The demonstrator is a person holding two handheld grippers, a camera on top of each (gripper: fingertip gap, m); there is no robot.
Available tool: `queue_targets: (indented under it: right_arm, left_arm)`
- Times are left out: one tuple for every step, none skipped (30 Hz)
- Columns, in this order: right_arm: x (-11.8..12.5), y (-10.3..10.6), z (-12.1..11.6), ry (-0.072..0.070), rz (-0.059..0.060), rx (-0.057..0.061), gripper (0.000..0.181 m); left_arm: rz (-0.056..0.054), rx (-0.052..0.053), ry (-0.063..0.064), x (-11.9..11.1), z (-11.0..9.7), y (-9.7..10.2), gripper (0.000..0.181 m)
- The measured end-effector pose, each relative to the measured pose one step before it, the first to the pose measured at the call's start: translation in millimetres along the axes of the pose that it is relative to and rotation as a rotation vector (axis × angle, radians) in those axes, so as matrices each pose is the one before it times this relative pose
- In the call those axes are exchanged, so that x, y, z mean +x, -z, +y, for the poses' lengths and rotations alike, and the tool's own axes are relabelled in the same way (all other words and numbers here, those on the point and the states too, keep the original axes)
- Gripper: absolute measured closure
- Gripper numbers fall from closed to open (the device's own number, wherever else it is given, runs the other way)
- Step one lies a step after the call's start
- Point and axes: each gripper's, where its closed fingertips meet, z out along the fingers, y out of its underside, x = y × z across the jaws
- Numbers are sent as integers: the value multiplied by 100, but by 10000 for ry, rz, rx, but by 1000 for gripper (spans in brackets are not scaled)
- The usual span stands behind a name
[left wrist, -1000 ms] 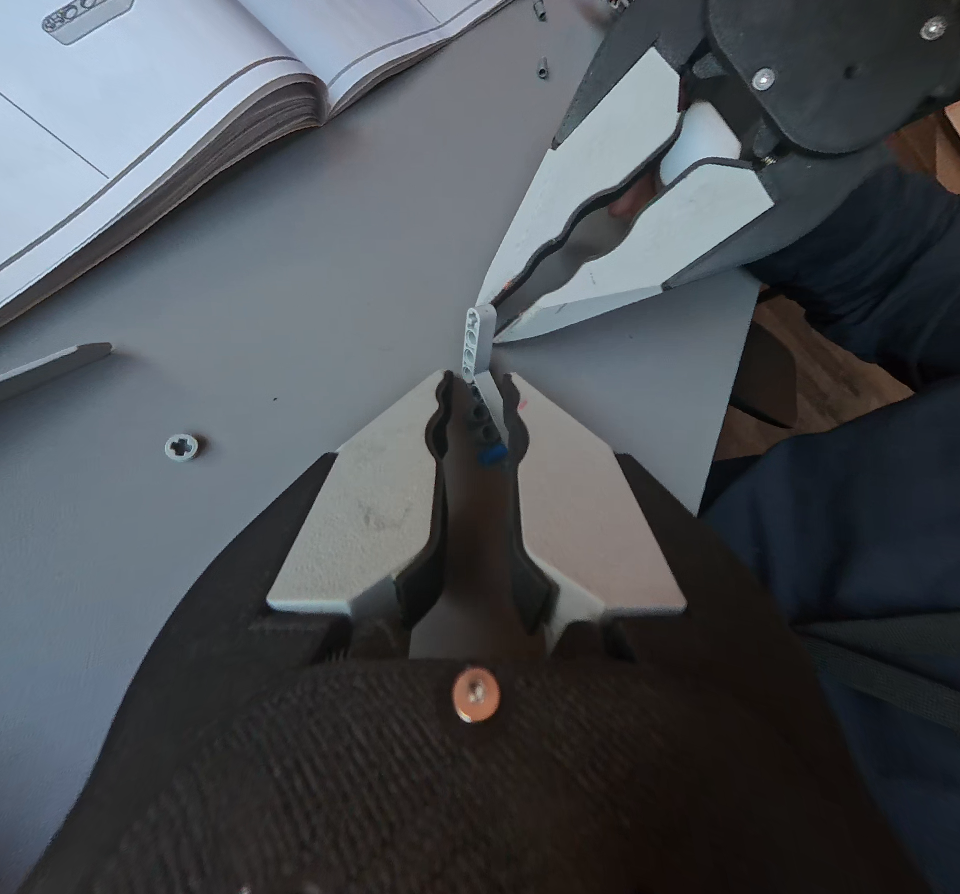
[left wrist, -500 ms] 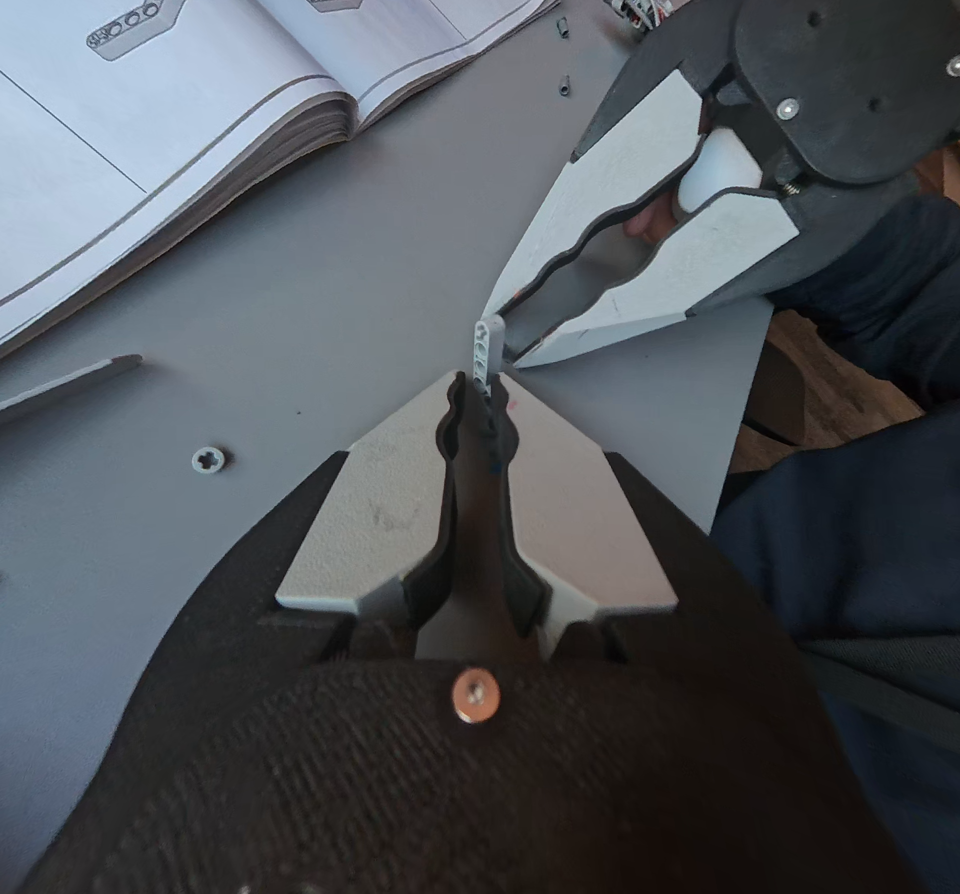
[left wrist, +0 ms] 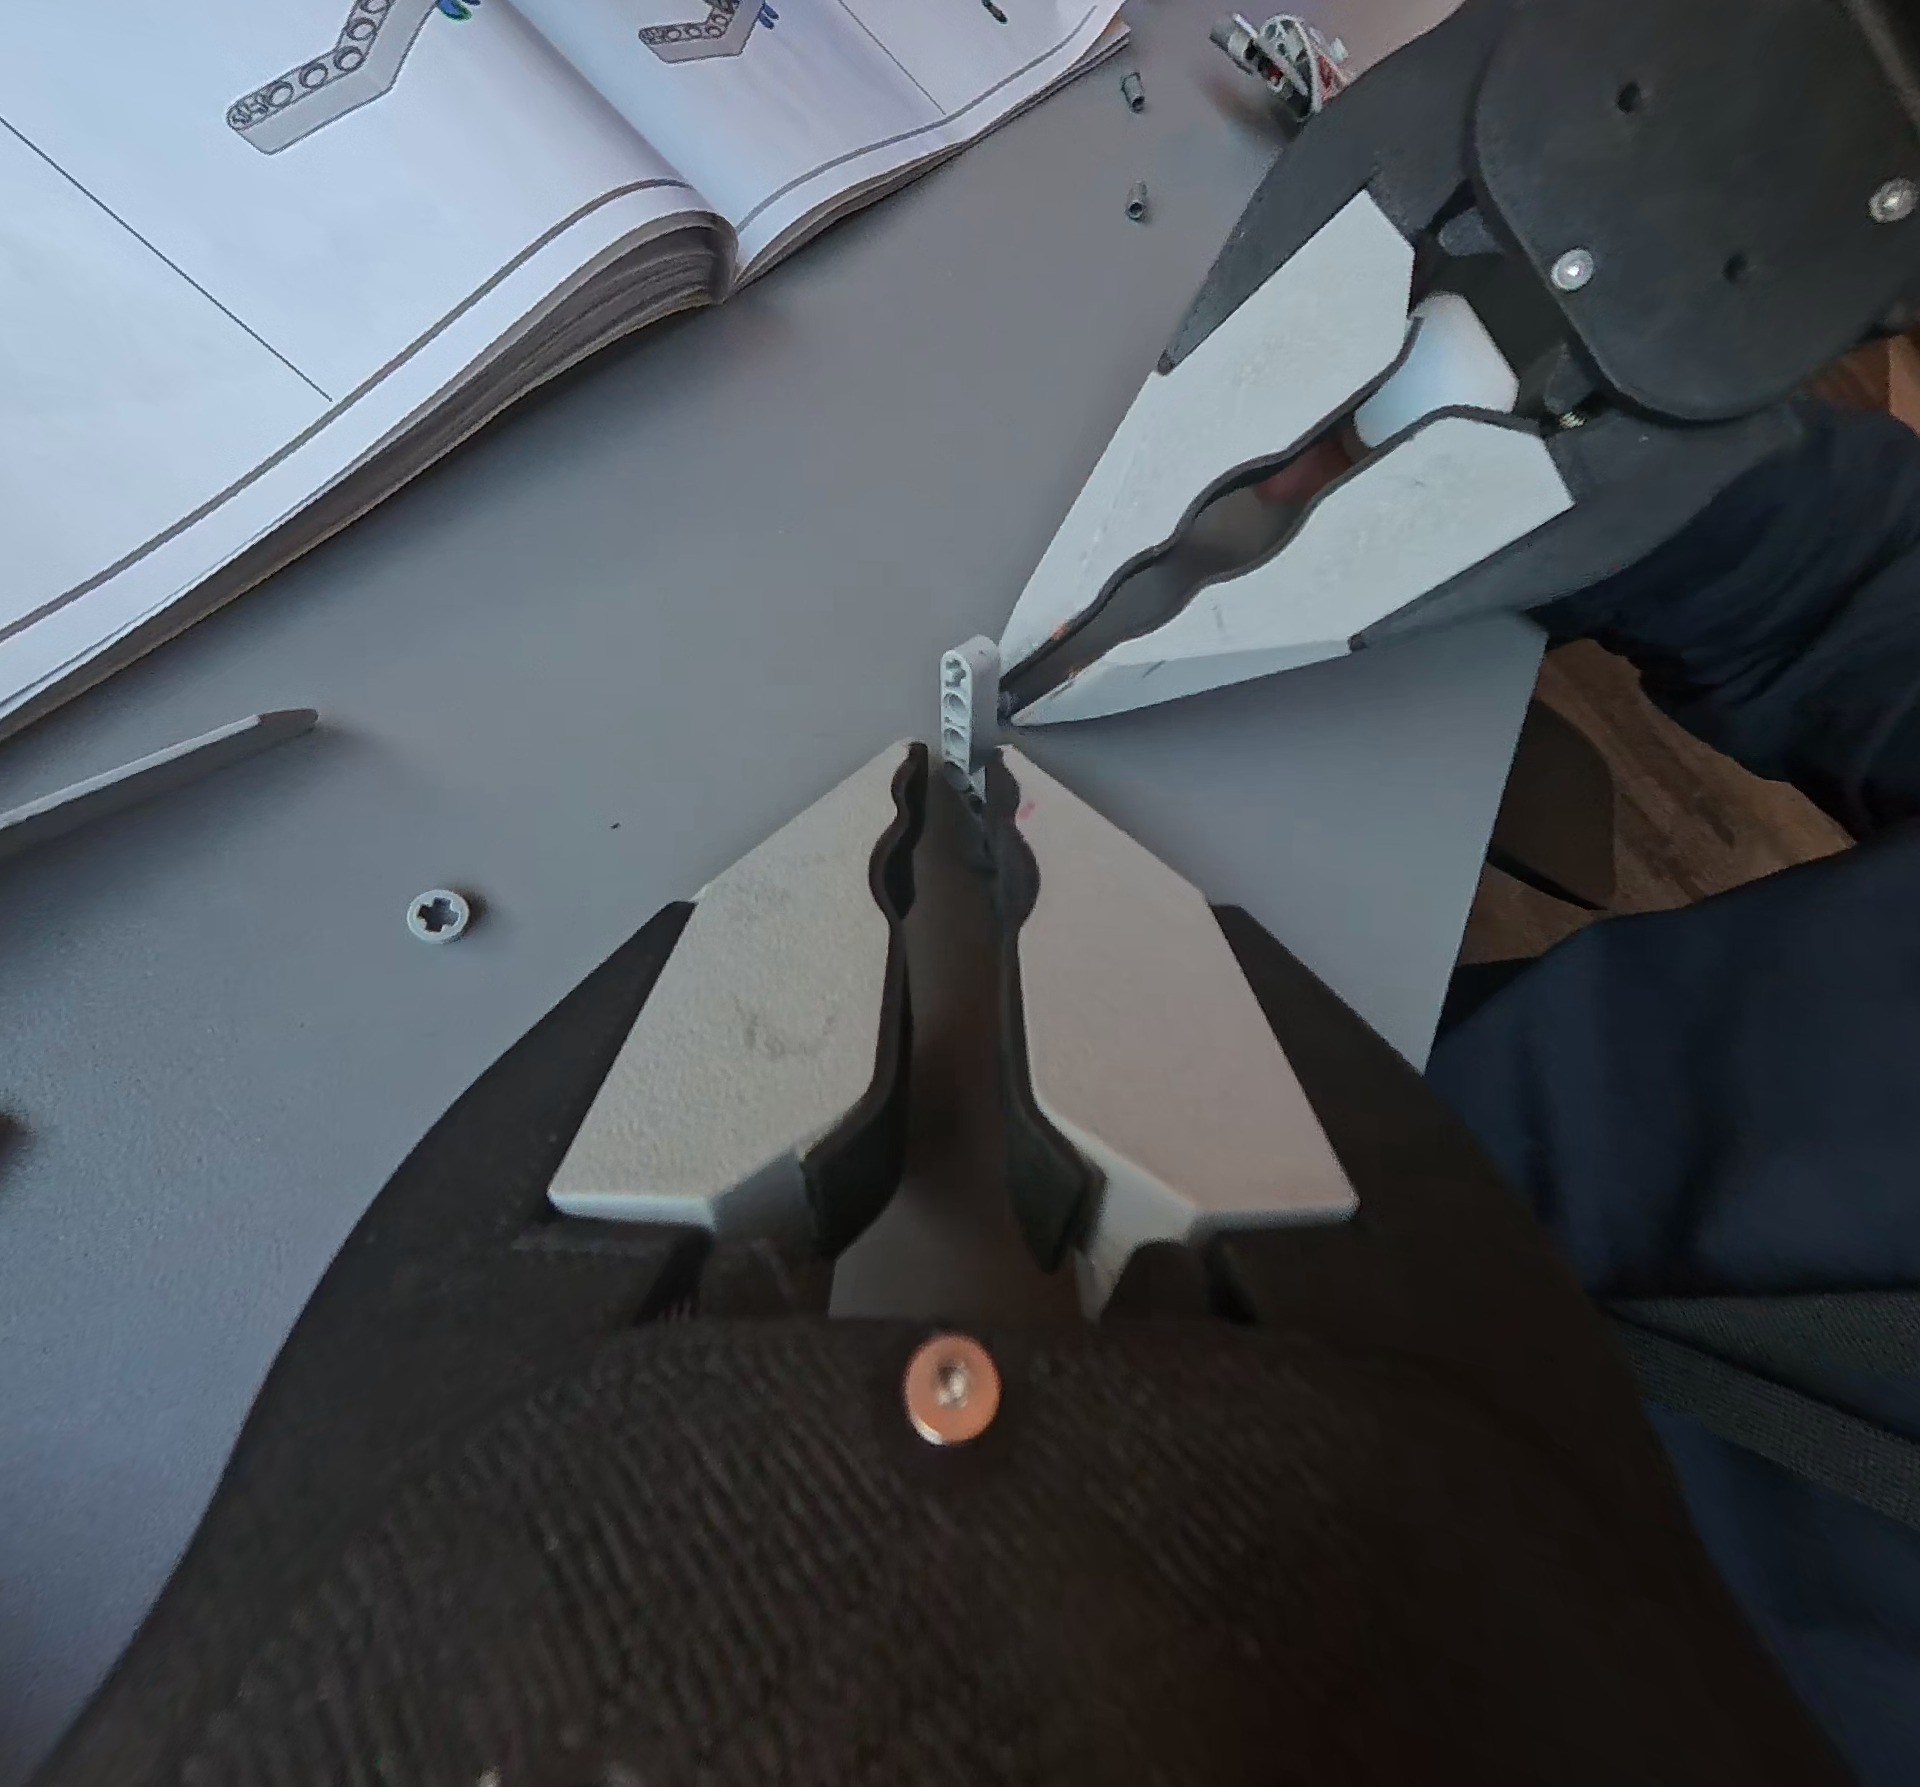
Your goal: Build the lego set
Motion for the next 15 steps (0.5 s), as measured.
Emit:
queue_targets:
  right_arm:
    - [-41, -45, -40, 143, 63, -6, 181]
    - [-64, -39, -37, 131, 39, -7, 181]
    - [-149, -39, -30, 124, -23, -2, 181]
    - [-127, -22, -31, 109, -19, 1, 181]
    - [-47, -18, -12, 83, 18, 0, 181]
    - [-61, -12, -19, 72, -17, 2, 180]
    - [-100, -13, -20, 91, -54, 2, 180]
    - [-36, -11, -6, 110, -22, 3, 180]
    - [-1, -8, -17, 84, 0, 4, 180]
    - [3, -29, -17, 56, -10, 2, 180]
    - [38, -30, -29, 45, -6, 3, 180]
    - [53, -37, -15, 44, -3, -4, 180]
    - [0, -27, -26, 94, -35, -1, 180]
    - [-11, -20, -30, 160, -29, 1, 180]
    - [-7, -9, -11, 165, -7, 0, 180]
  left_arm:
    - [69, 45, 7, 80, -40, 61, 174]
    - [91, 37, 14, 115, -2, 83, 172]
    - [67, 34, 25, 85, 23, 80, 171]
    - [37, -5, 12, 42, 48, 49, 171]
    - [9, -82, 1, -9, 134, -23, 171]
    - [-1, -163, -8, -37, 207, -108, 172]
    - [6, -151, -41, -15, 146, -121, 176]
    - [41, -42, -65, 64, 7, -67, 175]
    - [21, -21, -38, 14, -22, -35, 175]
    - [42, -19, -5, 30, -4, -18, 175]
    - [51, -14, 10, 41, 10, -6, 176]
    - [53, -23, 1, 61, 22, -17, 176]
    - [33, -15, -2, 27, 20, -11, 176]
    - [23, -12, -5, 33, 8, -3, 176]
    - [41, -20, -12, 44, 19, -8, 176]
